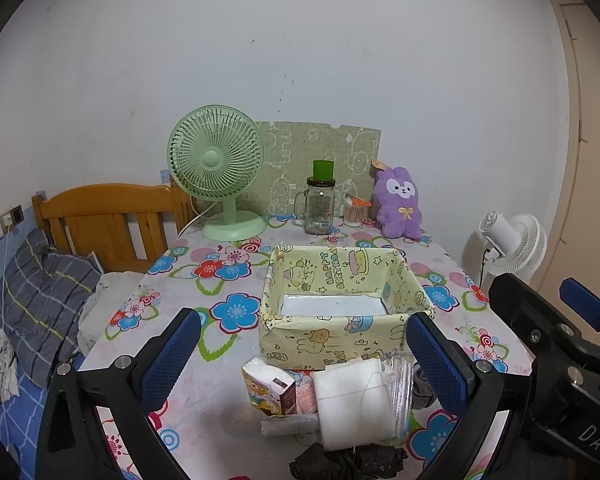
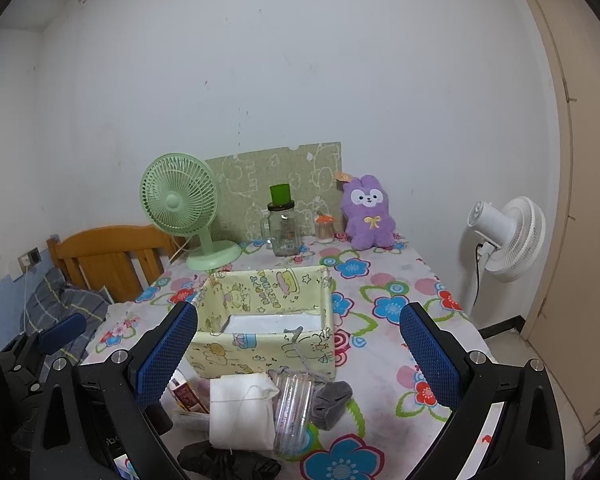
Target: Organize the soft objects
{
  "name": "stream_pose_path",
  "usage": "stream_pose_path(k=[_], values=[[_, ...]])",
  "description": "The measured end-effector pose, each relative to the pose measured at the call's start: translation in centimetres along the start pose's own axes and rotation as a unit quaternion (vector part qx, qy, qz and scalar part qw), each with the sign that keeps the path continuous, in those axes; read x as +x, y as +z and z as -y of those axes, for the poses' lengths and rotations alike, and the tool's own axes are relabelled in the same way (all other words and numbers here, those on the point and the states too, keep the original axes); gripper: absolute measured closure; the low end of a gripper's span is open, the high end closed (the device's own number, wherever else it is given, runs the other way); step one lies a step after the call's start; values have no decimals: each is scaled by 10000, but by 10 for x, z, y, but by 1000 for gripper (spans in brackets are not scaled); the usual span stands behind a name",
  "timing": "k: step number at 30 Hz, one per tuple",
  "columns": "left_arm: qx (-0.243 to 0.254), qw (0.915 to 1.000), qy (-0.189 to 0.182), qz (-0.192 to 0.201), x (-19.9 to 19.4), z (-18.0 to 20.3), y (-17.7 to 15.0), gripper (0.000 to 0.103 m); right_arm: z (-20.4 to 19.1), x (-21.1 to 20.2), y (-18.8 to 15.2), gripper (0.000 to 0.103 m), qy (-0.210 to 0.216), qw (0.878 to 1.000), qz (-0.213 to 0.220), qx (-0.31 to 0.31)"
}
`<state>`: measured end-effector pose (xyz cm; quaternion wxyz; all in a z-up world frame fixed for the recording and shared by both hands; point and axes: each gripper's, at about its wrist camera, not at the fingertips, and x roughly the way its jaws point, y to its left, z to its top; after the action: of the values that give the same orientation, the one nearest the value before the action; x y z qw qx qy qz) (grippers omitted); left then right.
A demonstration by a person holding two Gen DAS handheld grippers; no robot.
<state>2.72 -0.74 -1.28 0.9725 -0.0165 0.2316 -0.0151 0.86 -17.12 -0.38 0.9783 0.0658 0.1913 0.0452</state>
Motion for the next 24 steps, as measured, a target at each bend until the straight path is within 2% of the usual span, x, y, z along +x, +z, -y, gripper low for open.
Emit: stream_pose_path(k=[24], values=[[-43, 10000, -26, -8, 2, -2, -3, 0, 0, 0, 0, 1, -9, 10000, -27, 27]])
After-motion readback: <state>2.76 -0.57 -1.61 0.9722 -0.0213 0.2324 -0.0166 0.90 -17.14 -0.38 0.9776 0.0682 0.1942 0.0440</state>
